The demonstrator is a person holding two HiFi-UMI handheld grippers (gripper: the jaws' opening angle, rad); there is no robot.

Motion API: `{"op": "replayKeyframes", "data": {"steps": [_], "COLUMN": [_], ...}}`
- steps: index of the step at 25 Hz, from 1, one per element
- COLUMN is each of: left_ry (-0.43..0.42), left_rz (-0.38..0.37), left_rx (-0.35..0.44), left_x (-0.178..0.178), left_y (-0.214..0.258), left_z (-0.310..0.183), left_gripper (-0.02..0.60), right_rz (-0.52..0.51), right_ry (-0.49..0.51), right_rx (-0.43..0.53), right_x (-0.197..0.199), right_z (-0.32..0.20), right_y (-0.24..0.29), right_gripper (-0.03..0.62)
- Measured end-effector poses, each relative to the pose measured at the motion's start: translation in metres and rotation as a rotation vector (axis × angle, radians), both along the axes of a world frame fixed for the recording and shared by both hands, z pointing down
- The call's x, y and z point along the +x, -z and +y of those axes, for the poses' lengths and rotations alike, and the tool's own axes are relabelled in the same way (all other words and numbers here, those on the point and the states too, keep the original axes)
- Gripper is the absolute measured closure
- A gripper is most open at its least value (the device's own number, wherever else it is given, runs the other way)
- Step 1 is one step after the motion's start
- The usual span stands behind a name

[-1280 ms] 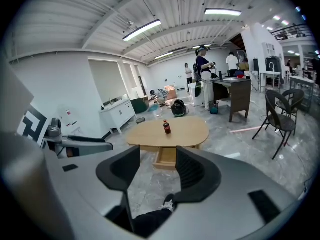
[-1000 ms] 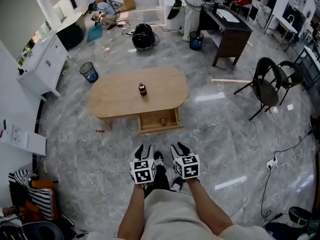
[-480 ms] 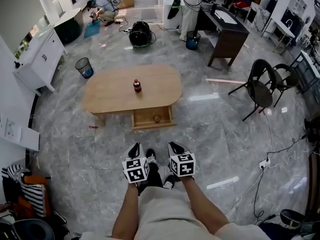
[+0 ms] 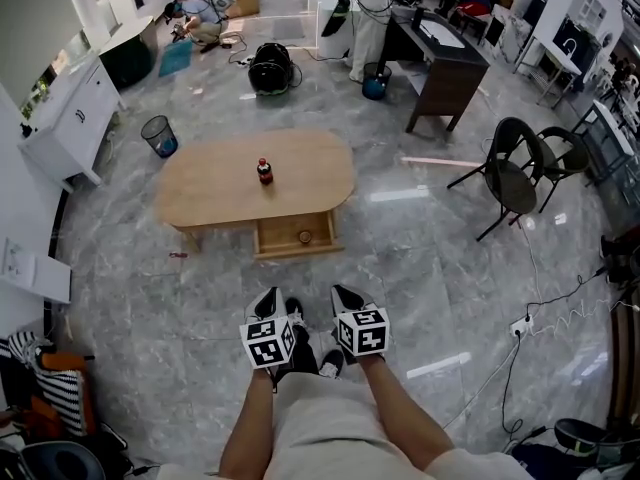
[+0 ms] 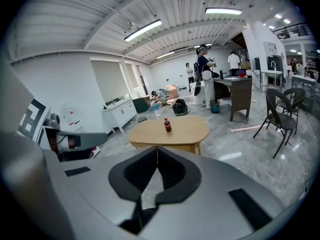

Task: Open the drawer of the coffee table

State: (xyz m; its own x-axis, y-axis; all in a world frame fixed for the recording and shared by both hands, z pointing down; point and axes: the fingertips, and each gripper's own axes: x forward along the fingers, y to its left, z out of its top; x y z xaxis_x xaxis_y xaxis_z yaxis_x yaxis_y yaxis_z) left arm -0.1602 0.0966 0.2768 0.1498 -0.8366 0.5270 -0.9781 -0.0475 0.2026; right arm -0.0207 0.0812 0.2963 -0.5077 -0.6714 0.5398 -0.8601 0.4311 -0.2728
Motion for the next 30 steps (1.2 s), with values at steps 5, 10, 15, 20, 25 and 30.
{"op": "replayKeyframes", "data": {"steps": [5, 10, 15, 20, 25, 30], "left_ry": [0.014, -0.004, -0.029, -0.043, -0.046, -0.043], "left_rz": [-0.004, -0.035, -0.062, -0.069, -0.072, -0.071], "left_rx": [-0.007, -0.023, -0.050, -0.061, -0.066, -0.069], "left_x": [-0.002, -0.003, -0.005, -0.005, -0.005, -0.008], "left_y": [-0.006, -0.007, -0.009, -0.014, -0.017, -0.017], "left_z": [0.002, 0.002, 0.005, 0.009, 0.010, 0.006], "left_gripper": [0.571, 0.571, 0.571, 0.571, 0.571, 0.571], "right_rz": [-0.002, 0.011, 0.035, 0.051, 0.066, 0.063], "right_ry": [0.009, 0.020, 0.032, 0.032, 0.038, 0.040], "right_rx": [0.011, 0.013, 0.016, 0.010, 0.011, 0.012], "right_x": [-0.002, -0.005, -0.011, -0.010, -0.010, -0.014], "right_z": [0.000, 0.001, 0.002, 0.007, 0.009, 0.003], "right_y": [-0.002, -0.001, 0.002, -0.004, -0.008, -0.010], "right_gripper": [0.579, 0.579, 0.579, 0.579, 0.579, 0.579]}}
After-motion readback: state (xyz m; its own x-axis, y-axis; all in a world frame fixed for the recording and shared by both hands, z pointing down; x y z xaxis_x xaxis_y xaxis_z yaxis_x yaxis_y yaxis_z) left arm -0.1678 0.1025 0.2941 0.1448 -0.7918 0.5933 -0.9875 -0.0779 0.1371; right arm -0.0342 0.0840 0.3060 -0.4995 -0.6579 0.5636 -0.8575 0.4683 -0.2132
